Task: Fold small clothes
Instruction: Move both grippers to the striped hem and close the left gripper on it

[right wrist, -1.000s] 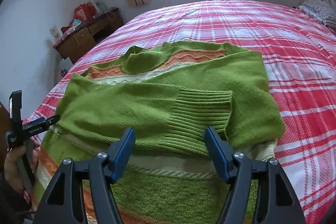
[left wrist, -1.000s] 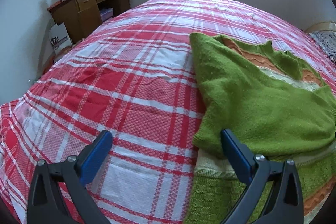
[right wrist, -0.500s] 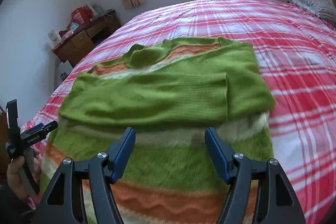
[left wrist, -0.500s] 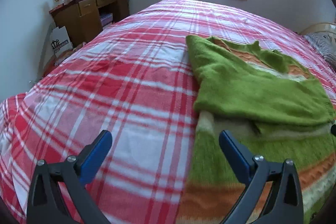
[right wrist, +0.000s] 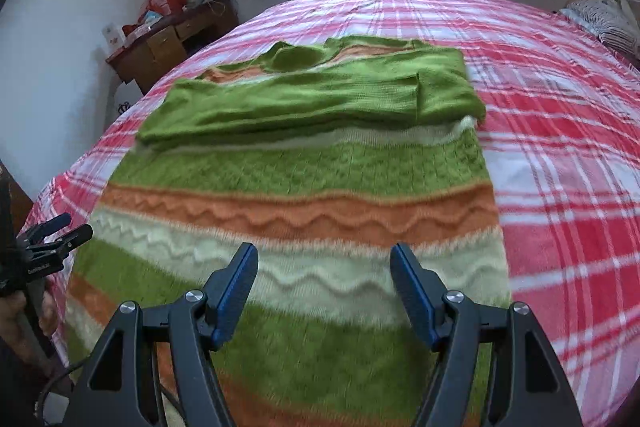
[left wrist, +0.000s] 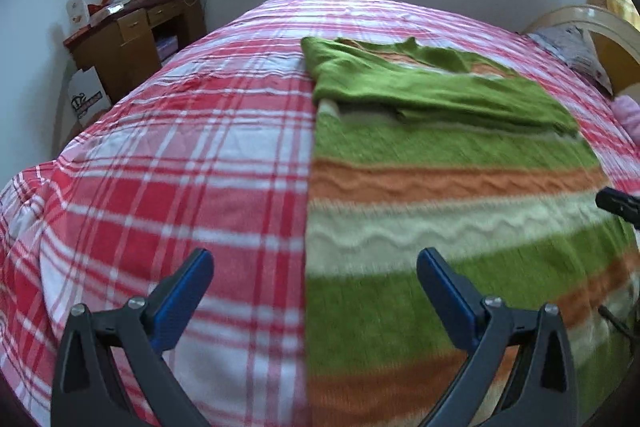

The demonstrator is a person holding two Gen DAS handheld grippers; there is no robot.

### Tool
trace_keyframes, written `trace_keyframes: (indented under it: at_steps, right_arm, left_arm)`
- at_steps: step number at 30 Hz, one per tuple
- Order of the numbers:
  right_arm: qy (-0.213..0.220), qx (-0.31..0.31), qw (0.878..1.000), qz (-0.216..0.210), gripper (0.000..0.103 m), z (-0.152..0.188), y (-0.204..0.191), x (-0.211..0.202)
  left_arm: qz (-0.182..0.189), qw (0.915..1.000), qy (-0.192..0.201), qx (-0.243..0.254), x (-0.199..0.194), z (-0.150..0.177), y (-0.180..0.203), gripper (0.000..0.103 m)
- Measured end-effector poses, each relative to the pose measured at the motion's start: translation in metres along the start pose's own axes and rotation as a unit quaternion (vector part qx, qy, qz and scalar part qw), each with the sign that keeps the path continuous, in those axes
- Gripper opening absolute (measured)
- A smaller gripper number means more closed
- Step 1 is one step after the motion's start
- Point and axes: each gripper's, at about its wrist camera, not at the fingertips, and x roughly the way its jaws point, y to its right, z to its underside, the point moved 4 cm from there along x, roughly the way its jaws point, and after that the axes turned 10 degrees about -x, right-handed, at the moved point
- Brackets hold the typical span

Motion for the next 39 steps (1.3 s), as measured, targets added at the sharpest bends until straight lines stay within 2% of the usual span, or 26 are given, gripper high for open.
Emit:
trace_keyframes:
  at_steps: [9, 11, 17, 21, 23, 31, 36, 37, 39]
  right_arm:
    - [-0.006, -0.009, 1.0, 0.001, 0.07, 0.028, -0.014, -0.021]
    - [-0.007, -0.014, 1.0, 0.004, 0.07, 0.036, -0.016, -0.025]
    - [-0.011, -0.044, 0.999, 0.017, 0.07, 0.06, -0.027, -0.042]
    - [-0.008, -0.058, 0.998, 0.024, 0.073, 0.074, -0.033, -0.05]
    - [-0.002, -0.061, 0.998, 0.026, 0.075, 0.08, -0.036, -0.054]
    - [0.014, -0.082, 0.996, 0.038, 0.075, 0.1, -0.044, -0.066]
    - [0.021, -0.079, 0.996, 0.034, 0.075, 0.107, -0.043, -0.074]
    - [0.02, -0.078, 0.996, 0.033, 0.075, 0.107, -0.043, -0.074]
    - [0.017, -0.072, 0.997, 0.029, 0.075, 0.111, -0.042, -0.076]
  left_arm:
    - [0.021, 0.9995, -0.017, 0.019, -0.021, 0.033, 0.003, 0.101]
    - [0.031, 0.999, -0.027, 0.017, -0.024, 0.041, 0.003, 0.095]
    - [0.068, 0.9956, -0.064, 0.009, -0.035, 0.066, 0.002, 0.087]
    - [0.093, 0.992, -0.084, -0.01, -0.043, 0.079, -0.003, 0.086]
    - [0.1, 0.9906, -0.092, -0.016, -0.045, 0.086, -0.005, 0.076]
    - [0.131, 0.984, -0.117, -0.028, -0.057, 0.106, -0.006, 0.074]
    - [0.138, 0.9814, -0.128, -0.036, -0.058, 0.114, -0.005, 0.071]
    - [0.141, 0.9806, -0.131, -0.038, -0.058, 0.115, -0.004, 0.069]
    - [0.139, 0.9812, -0.13, -0.034, -0.059, 0.116, -0.003, 0.052]
